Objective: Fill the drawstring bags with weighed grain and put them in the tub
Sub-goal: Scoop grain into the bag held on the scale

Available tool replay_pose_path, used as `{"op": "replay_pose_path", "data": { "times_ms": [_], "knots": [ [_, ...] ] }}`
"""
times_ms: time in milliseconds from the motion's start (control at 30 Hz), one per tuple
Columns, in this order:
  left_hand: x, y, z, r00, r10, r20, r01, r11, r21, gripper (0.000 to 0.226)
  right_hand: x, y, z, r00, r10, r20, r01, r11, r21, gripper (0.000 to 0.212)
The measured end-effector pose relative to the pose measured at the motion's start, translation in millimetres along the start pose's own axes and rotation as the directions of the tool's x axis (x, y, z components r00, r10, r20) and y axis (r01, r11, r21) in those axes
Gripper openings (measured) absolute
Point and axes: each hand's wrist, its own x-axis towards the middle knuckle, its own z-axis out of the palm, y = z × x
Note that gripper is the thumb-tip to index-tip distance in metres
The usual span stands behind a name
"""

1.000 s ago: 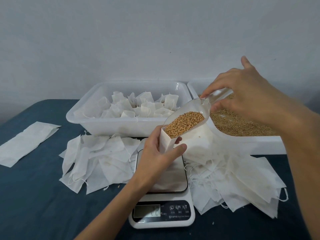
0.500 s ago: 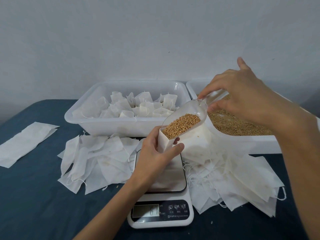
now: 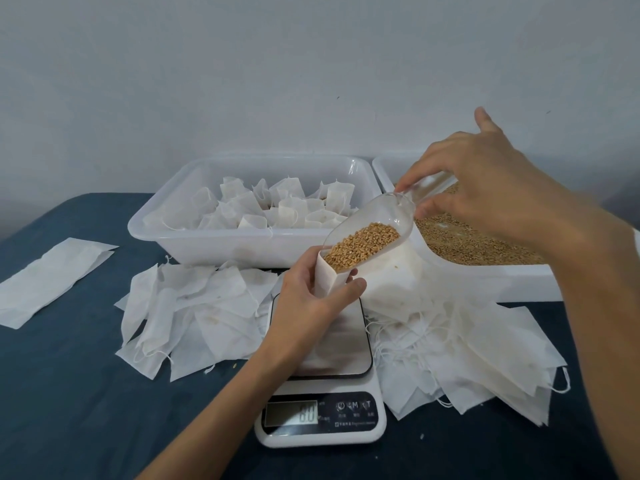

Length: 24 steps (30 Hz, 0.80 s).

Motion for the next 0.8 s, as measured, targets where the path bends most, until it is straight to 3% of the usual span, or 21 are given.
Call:
{"op": "replay_pose_path", "data": {
  "times_ms": [800],
  "knots": [
    [-0.7,7.9,-0.8,0.998,-0.054,0.030,0.057,0.993,-0.102,0.049,1.2,-2.2,3.3,1.000,-0.022,-0.005,0.022,0.999,-0.024,0.032]
  ]
}}
